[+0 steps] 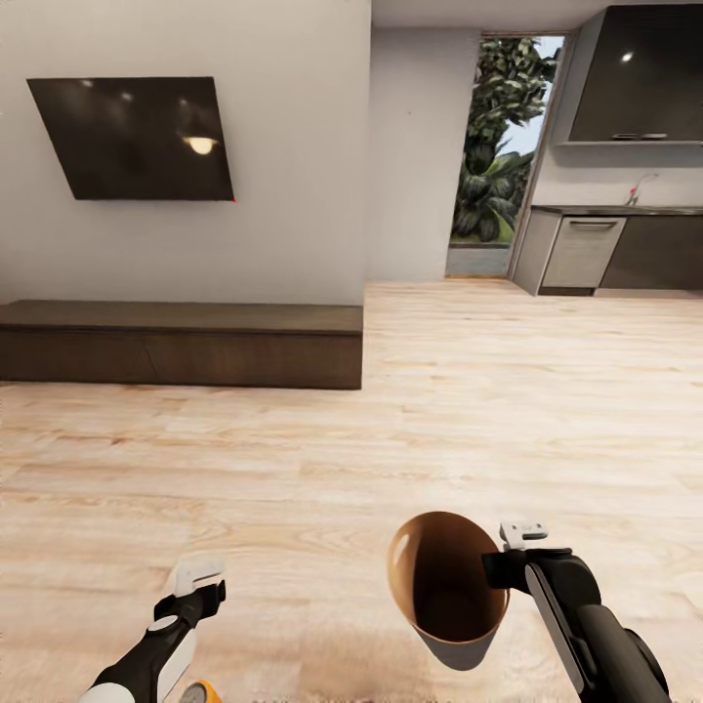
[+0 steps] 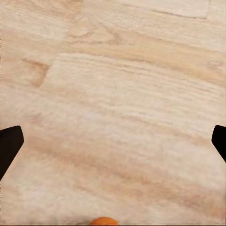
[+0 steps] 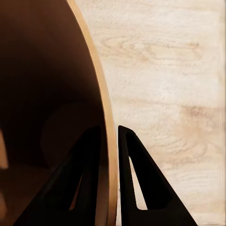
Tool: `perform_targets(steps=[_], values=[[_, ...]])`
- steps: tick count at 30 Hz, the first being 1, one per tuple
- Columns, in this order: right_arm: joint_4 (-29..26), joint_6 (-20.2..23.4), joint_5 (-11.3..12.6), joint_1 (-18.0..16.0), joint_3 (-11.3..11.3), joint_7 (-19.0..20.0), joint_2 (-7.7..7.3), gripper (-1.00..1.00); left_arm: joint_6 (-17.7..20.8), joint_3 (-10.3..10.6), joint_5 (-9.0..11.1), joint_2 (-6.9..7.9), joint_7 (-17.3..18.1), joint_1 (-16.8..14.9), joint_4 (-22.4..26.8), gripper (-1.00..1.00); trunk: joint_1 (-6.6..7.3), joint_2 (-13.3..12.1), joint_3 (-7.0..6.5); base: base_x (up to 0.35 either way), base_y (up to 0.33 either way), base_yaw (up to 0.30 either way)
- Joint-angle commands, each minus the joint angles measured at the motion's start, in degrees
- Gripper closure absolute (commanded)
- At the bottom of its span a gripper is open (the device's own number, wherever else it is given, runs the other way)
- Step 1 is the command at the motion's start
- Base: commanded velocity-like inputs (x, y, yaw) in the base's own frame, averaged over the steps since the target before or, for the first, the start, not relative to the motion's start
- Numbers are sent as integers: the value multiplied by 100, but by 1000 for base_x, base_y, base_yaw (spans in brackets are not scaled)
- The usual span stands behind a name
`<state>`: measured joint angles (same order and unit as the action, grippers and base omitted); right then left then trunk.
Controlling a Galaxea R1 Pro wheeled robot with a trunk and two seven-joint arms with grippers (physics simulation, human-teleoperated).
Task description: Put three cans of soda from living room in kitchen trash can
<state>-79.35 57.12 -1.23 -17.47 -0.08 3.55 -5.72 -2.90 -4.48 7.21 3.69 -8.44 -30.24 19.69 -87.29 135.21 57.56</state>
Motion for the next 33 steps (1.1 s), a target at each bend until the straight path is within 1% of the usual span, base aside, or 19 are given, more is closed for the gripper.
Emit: perform_targets(steps=[1,5,12,18,33], values=[[-1,1,97,-2,2,28,1,100,0,0,0,0,0,0,0,-100,0,0,-1,-133,-23,0],[4,1,97,-2,6,26,1,100,0,0,0,0,0,0,0,-100,0,0,-1,-64,-11,0],[7,1,97,-2,7,23,1,100,0,-1,0,0,0,0,0,-100,0,0,-1,-157,-2,0],[7,1,98,-2,8,24,1,100,0,0,0,0,0,0,0,-100,0,0,4,-30,0,0],[8,1,105,-2,8,27,1,100,0,-14,0,8,0,0,0,-100,0,0,119,-2,0,0]])
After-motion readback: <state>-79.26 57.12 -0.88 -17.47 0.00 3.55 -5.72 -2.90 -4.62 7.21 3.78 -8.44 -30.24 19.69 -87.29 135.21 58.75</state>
